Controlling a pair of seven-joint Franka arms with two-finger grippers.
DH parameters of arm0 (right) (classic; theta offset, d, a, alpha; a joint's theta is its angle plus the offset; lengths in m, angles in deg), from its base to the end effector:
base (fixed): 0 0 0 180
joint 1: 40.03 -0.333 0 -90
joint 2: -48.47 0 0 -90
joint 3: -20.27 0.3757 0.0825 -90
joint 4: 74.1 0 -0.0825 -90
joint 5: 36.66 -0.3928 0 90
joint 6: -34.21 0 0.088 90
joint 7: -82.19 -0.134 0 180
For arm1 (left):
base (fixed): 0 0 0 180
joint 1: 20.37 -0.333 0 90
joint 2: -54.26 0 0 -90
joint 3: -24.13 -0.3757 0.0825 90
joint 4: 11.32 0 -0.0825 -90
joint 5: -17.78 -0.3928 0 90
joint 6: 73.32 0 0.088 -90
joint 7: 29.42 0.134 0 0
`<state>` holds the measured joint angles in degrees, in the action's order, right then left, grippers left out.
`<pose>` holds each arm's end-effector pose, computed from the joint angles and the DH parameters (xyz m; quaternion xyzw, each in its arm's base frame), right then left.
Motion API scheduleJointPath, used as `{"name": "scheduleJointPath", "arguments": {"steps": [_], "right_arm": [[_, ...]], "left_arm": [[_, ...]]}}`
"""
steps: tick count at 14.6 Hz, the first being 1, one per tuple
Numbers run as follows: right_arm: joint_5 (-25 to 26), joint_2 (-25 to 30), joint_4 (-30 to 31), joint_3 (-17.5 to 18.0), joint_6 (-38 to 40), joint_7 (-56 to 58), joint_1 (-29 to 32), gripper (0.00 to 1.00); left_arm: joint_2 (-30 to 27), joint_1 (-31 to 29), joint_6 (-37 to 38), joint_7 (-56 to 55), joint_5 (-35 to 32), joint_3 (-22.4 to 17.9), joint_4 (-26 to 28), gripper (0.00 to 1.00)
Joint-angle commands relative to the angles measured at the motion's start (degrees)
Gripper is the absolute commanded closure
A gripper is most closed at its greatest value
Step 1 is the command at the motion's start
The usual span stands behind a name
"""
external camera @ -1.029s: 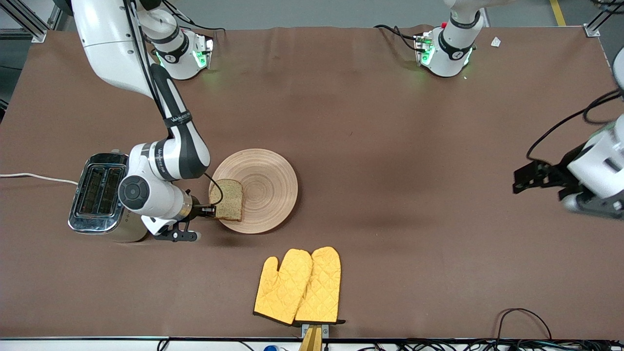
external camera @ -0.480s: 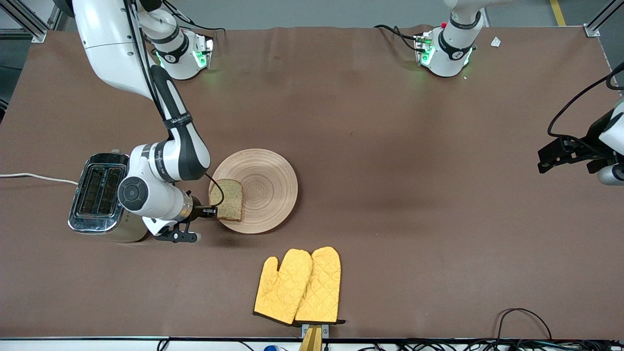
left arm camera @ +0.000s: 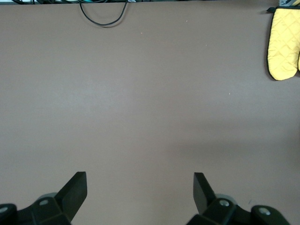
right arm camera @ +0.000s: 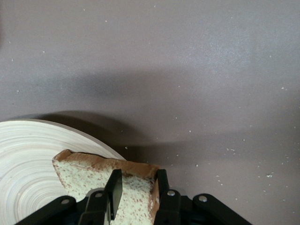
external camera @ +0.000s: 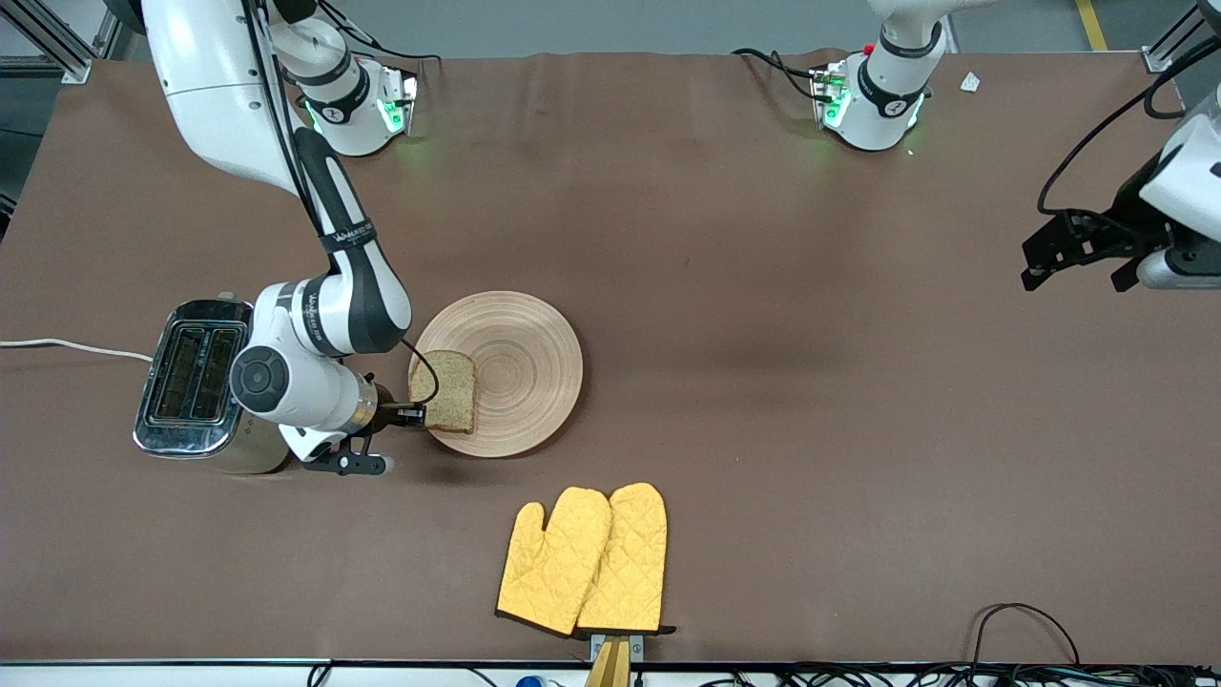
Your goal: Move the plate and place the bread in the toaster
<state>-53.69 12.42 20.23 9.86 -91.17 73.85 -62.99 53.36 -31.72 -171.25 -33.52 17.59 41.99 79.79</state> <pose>0.6934 0.1893 0.2616 -0.9966 0.0388 0.0465 0.0564 0.5713 -0.0664 0.6696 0.9975 -0.0212 0.0670 0.0021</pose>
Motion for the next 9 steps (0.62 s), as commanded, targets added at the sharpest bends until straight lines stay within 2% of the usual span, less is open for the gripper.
{"name": "scheduleJointPath", "arguments": {"steps": [1, 3, 6, 7, 9], "right_arm": [[-1.25, -0.33, -0.46, 0.30, 0.06, 0.69, 0.55, 0.67], [-1.25, -0.33, -0.46, 0.30, 0.06, 0.69, 0.55, 0.74], [-1.25, -0.42, -0.46, 0.30, 0.06, 0.69, 0.55, 0.92], [-1.25, -0.42, -0.46, 0.30, 0.06, 0.69, 0.55, 0.95], [-1.25, -0.42, -0.46, 0.30, 0.15, 0.69, 0.55, 0.97]], "left_arm": [[-1.30, -0.43, -1.39, 0.58, 0.81, 1.03, 1.70, 0.00], [-1.30, -0.25, -1.21, 0.67, 0.72, 1.04, 1.53, 0.00], [-1.39, 0.79, -0.78, 0.41, 0.46, 0.60, 1.53, 0.00], [-1.30, 3.24, 0.01, -0.11, 0.11, -0.71, 1.53, 0.00], [-1.30, 9.47, 0.28, 0.06, -0.24, -8.15, 1.35, 0.00]]}}
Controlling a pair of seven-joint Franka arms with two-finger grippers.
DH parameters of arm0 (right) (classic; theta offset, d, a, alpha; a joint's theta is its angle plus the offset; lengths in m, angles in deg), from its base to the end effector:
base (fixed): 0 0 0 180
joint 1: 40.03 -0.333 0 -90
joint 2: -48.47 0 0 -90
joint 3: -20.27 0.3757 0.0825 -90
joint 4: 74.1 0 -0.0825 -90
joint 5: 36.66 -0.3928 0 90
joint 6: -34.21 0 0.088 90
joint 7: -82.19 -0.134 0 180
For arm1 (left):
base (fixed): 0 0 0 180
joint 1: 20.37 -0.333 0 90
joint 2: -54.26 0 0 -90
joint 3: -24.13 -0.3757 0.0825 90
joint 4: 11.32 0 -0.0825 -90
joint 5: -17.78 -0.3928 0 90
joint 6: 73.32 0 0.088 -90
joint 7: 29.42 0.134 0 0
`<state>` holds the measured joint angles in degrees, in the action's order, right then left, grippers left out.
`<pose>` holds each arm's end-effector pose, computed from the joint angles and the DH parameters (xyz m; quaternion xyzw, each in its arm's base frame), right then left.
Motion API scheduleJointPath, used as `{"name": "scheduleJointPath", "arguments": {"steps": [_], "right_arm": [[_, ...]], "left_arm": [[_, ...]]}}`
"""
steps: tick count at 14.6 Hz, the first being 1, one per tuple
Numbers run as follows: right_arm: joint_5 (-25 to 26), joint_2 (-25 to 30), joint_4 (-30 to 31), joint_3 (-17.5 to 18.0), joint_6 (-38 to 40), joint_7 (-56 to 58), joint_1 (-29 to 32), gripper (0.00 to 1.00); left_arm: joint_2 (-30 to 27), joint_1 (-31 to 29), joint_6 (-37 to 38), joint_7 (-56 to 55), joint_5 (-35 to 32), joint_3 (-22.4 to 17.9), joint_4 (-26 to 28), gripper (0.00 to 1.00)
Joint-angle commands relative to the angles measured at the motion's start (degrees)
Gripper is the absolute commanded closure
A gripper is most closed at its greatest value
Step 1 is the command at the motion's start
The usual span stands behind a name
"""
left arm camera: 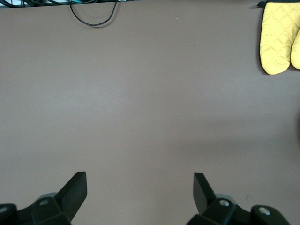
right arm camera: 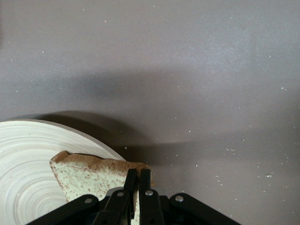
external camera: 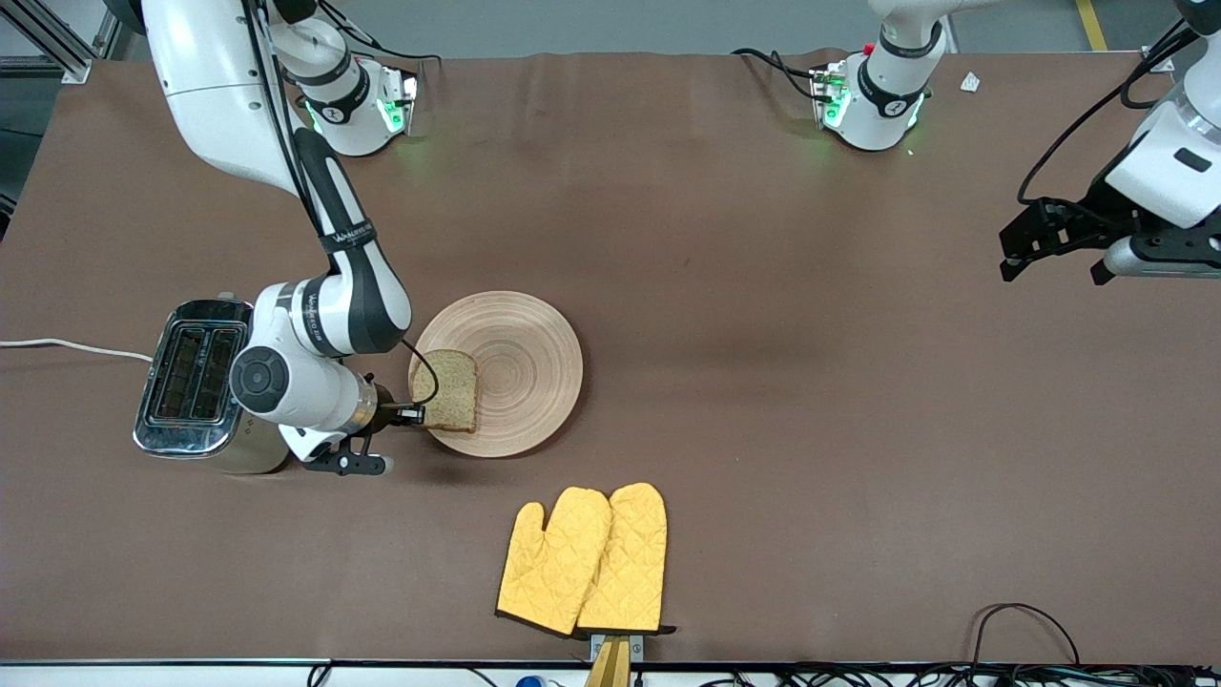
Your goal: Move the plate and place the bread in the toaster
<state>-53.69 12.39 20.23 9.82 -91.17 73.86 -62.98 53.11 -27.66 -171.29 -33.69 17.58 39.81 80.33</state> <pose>0.6935 0.1888 0.2613 -0.9966 0.0391 0.0466 0.0561 0.5670 -0.0850 0.6675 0.9972 -0.0361 0.0649 0.0027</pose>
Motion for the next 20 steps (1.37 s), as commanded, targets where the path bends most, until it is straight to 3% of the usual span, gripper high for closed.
{"name": "scheduleJointPath", "arguments": {"steps": [1, 4, 8, 14, 20], "right_arm": [[-1.25, -0.40, -0.46, 0.34, 0.15, 0.77, 0.62, 0.97], [-0.99, -0.31, -0.46, 0.26, 0.41, 0.77, 0.54, 0.98], [-0.73, 0.57, -1.16, 0.17, 3.11, 0.68, 0.10, 0.99], [-0.29, 5.92, -9.59, -0.53, 24.28, -0.11, 0.01, 0.99], [14.71, 9.71, -17.15, -1.15, 37.57, 0.42, 0.01, 0.99]], "left_arm": [[-1.05, 7.71, 0.32, 0.57, -0.23, -8.79, 0.81, 0.00], [-1.05, 9.57, 0.32, 0.75, -0.32, -11.27, 0.90, 0.00], [-1.40, 10.45, 0.32, 0.75, -0.23, -11.72, 1.60, 0.00], [-2.02, 10.37, -0.56, -0.04, 0.29, -12.69, 2.75, 0.00], [-1.67, 10.37, -0.30, -0.21, 0.47, -12.51, 2.31, 0.00]]}}
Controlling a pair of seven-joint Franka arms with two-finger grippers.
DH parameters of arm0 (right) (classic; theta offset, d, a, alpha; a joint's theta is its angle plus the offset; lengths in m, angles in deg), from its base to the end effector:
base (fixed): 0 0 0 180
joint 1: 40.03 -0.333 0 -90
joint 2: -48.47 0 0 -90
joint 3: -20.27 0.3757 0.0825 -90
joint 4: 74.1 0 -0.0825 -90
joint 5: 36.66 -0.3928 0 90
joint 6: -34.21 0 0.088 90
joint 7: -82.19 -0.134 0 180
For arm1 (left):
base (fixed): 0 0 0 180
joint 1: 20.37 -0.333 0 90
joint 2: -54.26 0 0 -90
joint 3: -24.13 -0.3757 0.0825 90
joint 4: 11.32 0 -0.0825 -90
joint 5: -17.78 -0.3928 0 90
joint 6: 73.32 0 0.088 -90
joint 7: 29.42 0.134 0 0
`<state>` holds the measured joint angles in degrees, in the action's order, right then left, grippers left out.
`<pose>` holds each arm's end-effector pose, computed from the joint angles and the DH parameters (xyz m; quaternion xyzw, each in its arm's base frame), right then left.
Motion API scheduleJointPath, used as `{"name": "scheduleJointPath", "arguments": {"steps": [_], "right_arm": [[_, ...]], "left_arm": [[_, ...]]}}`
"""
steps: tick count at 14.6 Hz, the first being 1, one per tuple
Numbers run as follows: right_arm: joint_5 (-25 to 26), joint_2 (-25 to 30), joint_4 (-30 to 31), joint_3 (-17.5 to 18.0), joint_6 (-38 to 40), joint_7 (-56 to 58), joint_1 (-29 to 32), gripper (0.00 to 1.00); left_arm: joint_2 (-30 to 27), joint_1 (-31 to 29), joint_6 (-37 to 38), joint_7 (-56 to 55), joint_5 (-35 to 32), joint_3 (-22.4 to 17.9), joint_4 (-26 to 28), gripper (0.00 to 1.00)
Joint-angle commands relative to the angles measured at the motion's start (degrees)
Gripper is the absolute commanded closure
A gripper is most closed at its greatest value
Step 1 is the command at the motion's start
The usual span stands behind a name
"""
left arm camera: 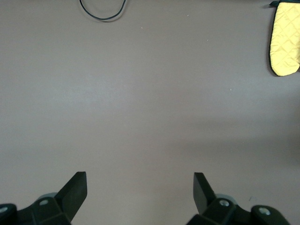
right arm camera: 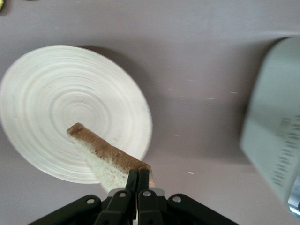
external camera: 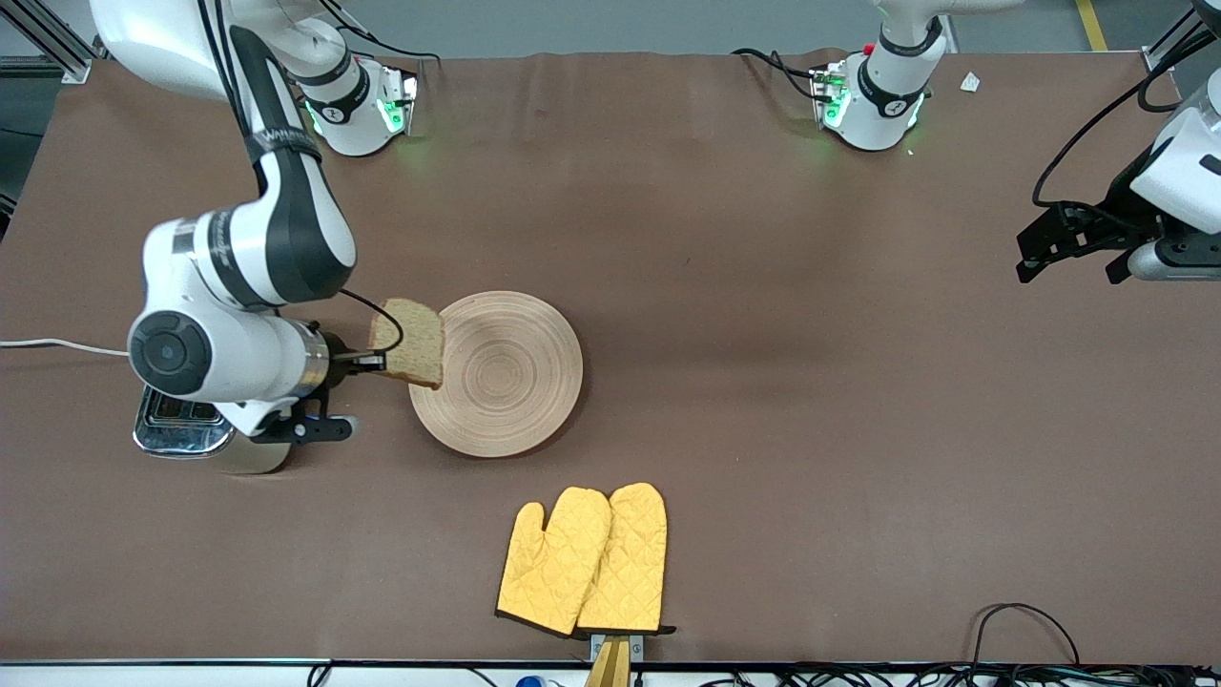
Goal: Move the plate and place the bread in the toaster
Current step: 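Carry the bread over the toaster slot with the right gripper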
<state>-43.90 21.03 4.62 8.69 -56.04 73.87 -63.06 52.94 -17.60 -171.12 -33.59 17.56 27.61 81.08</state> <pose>0.6707 0.1799 0.4501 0.9906 0.0231 -0.1342 0.0080 0.5678 -0.0622 0.6628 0.9981 -0.0183 0.0586 0.0027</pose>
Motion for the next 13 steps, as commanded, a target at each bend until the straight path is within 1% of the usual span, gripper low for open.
{"name": "scheduleJointPath", "arguments": {"steps": [1, 2, 3, 4, 6, 11, 13], "right_arm": [[9.82, 1.94, -2.34, 0.24, 3.33, 0.66, -0.08, 0.99], [14.13, 2.74, -2.43, 0.24, 3.86, 0.49, -0.43, 0.99], [17.22, 4.22, -2.43, 0.24, 4.38, -0.03, -0.87, 1.00], [19.43, 6.33, -2.43, 0.15, 4.39, -0.13, -0.87, 1.00], [24.87, 8.36, -2.43, -0.02, 4.04, -0.13, -0.79, 1.00], [36.22, 8.63, -2.52, -0.11, 3.95, -0.47, -0.17, 1.00], [38.95, 8.37, -2.43, -0.03, 3.77, -3.19, 0.79, 1.00]], "left_arm": [[-1.58, 0.22, -0.20, -0.32, 0.57, -0.32, 1.56, 0.00], [-1.58, 0.22, -0.11, -0.32, 0.57, -0.32, 1.56, 0.00], [-1.58, 0.22, -0.11, -0.14, 0.49, -0.32, 1.47, 0.00], [-1.84, 0.22, 0.06, -0.05, 0.49, -0.32, 1.47, 0.00], [-1.93, 0.22, 0.68, -0.05, 0.49, -0.23, 1.47, 0.00], [-1.32, 0.31, 0.33, -0.23, 0.49, -0.14, 1.38, 0.00], [-1.32, 0.22, 0.33, -0.05, 0.57, -0.23, 1.38, 0.00]]}}
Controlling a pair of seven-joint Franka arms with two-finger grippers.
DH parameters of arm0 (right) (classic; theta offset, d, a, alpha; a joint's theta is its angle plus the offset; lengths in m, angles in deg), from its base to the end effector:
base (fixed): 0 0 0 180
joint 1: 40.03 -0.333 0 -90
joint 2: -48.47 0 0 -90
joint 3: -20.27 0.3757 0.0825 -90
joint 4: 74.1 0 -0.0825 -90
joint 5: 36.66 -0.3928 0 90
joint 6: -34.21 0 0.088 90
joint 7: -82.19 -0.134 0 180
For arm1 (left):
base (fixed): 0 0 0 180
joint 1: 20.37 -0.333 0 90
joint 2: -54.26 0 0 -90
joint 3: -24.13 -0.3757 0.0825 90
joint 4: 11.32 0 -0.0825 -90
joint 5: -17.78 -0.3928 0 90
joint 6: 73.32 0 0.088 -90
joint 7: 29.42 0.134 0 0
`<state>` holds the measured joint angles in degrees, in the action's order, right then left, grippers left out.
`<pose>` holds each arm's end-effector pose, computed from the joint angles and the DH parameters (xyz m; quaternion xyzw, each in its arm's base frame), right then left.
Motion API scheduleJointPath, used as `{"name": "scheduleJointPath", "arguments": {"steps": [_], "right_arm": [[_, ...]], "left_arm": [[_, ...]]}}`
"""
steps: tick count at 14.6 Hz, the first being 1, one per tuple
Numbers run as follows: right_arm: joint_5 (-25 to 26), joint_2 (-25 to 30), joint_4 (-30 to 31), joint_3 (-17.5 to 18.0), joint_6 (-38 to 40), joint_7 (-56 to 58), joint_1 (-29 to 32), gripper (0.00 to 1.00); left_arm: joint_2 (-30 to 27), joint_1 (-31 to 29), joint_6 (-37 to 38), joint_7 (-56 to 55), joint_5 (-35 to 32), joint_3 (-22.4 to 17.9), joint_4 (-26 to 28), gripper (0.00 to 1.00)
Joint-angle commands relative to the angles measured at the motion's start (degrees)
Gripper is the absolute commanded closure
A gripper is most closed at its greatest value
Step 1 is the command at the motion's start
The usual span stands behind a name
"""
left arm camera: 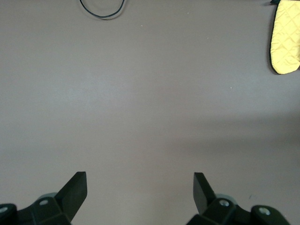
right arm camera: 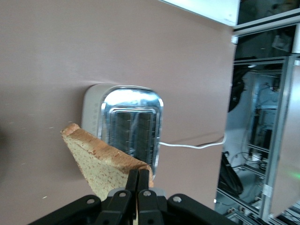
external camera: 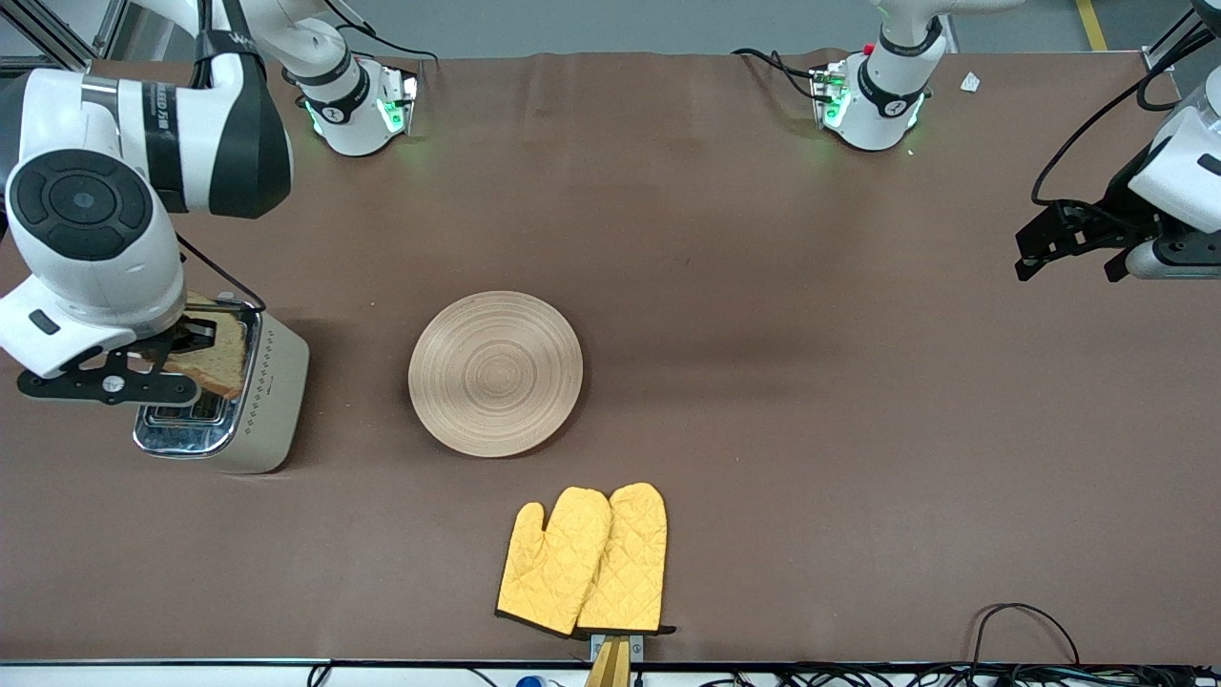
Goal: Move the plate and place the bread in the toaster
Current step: 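Carry the bread over the toaster slot with the right gripper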
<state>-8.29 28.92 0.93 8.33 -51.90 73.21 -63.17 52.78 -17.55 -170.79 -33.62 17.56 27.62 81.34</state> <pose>0.6642 0.0899 0.5901 0.9578 0.0224 -0.0168 0.2862 0.5659 -0.0626 0.6615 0.9983 -0.0186 0.0549 0.0023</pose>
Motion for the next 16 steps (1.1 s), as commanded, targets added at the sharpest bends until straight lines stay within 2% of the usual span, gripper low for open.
{"name": "scheduleJointPath", "arguments": {"steps": [1, 8, 10, 13, 16], "right_arm": [[4.40, 0.31, 1.26, 0.34, -0.28, -4.45, 0.99, 1.00], [4.67, 0.04, 1.61, 0.34, -2.11, -18.51, 1.43, 1.00], [9.22, 0.39, 4.50, 0.51, -5.28, -19.93, 0.38, 1.00], [9.51, 3.37, 5.91, 0.69, -10.20, -26.93, 0.29, 1.00], [9.60, 8.19, 14.06, 0.25, -16.77, -36.35, 1.25, 1.00]], "left_arm": [[-1.16, 0.17, -0.01, 0.42, 0.57, -0.24, 1.12, 0.00], [-1.16, 0.00, 0.08, 0.51, 0.57, -0.24, 1.21, 0.00], [-1.16, -0.09, -0.01, 0.60, 0.57, -0.33, 1.21, 0.00], [-1.16, -0.09, 0.08, 0.60, 0.57, -0.33, 1.21, 0.00], [-1.16, -0.09, -0.01, 0.60, 0.57, -0.33, 1.21, 0.00]]}}
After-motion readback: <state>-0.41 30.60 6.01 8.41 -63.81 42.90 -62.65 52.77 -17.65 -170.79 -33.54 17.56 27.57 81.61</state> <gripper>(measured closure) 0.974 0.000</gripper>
